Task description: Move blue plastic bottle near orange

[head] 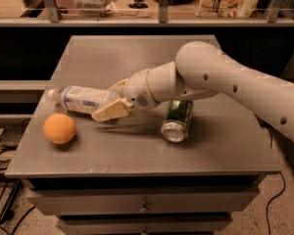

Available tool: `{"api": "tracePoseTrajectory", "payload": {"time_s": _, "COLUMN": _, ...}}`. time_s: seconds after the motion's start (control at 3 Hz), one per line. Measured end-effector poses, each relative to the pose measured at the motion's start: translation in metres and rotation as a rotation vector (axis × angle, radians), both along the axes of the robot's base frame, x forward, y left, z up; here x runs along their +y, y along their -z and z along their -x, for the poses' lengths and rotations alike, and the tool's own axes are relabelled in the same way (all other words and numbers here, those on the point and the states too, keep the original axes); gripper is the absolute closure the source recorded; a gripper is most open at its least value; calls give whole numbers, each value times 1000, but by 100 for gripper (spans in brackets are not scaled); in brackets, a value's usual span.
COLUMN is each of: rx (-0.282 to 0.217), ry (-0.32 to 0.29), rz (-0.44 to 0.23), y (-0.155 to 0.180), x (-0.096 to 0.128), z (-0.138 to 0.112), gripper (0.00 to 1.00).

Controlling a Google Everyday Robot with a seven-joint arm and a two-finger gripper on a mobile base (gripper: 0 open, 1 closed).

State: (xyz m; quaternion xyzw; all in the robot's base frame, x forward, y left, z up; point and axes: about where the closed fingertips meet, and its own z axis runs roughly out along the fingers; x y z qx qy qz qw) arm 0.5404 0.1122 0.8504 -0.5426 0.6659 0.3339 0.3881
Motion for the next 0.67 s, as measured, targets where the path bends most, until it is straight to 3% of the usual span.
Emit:
{"api": "tracePoseTrajectory", "payload": {"time_s": 0.33, "rx": 8, "ry": -7, "rz": -30, "y": -4, "x": 3, "z": 8, "gripper": 0}}
{"api": "tracePoseTrajectory", "payload": {"time_s": 0.67, "rx": 8, "ry": -7, "rz": -30, "y": -4, "x": 3, "z": 8, "gripper": 0}}
